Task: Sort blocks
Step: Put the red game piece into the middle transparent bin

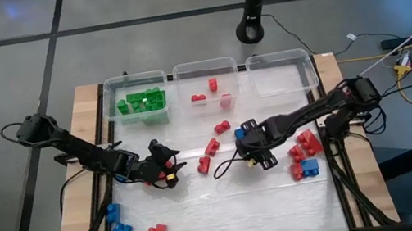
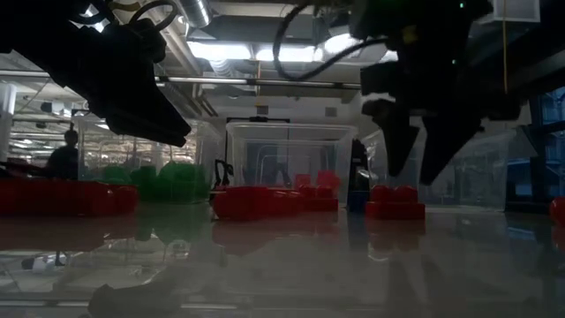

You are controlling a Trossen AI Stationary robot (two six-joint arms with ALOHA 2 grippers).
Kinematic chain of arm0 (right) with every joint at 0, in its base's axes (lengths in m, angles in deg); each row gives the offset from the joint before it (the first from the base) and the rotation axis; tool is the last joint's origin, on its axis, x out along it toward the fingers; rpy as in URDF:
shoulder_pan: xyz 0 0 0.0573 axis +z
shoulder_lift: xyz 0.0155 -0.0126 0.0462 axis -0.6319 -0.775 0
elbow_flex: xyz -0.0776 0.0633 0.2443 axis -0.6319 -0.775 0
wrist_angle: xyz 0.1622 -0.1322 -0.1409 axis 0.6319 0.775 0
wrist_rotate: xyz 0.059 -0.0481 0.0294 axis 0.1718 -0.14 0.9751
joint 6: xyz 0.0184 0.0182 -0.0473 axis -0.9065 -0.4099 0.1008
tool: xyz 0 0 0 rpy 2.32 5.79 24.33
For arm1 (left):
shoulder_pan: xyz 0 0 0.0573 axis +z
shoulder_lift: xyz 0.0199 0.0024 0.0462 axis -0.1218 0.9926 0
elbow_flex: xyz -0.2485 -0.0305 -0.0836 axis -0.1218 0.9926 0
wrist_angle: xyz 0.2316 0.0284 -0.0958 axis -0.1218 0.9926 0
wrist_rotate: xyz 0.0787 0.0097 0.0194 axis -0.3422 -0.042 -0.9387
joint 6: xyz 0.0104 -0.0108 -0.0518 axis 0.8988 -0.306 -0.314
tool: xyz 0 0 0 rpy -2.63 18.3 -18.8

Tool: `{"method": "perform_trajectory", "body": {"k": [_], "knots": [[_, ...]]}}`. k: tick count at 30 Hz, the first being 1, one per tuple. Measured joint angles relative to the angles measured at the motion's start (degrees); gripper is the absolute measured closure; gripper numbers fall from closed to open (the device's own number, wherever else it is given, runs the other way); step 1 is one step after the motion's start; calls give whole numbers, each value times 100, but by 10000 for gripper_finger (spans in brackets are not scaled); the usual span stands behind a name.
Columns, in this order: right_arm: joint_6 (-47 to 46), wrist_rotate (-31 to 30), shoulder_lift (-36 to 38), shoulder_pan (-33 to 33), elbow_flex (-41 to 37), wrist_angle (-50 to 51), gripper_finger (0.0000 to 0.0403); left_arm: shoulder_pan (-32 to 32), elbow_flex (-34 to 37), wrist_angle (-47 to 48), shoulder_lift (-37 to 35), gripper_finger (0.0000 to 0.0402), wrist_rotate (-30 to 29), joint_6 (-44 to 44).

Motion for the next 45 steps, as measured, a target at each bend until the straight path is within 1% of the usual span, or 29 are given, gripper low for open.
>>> {"method": "perform_trajectory", "body": {"k": [4,10,15,20,24,27,30,33,36,39,42,45], "knots": [[-4,44,0,-110,-260,-384,153,0,0,1,0,171,0,0],[30,389,0,-133,-479,-735,153,0,2,1,0,171,-2,9],[14,368,0,-131,-769,-1159,153,0,2,2,0,171,-6,17],[-6,77,2,-131,-1043,-1638,153,0,2,1,0,171,-21,14],[-42,59,-4,-131,-1115,-1899,154,0,4,1,0,171,-22,4],[-47,57,-15,-131,-1167,-2039,164,0,4,1,-1,171,-22,2],[-51,55,-53,-129,-1169,-2121,187,0,7,-3,-1,171,-24,0],[-271,95,-61,-129,-1174,-2184,207,0,9,-8,0,171,-24,0],[-637,194,-55,-129,-1134,-2045,213,0,8,-11,0,171,-24,0],[-1054,232,-54,-142,-958,-1764,202,0,9,-10,0,171,-24,0],[-1313,279,-51,-140,-712,-1592,179,0,9,-8,0,171,-24,0],[-1541,333,-44,-129,-551,-1641,154,0,7,-9,0,171,-24,-2]]}}
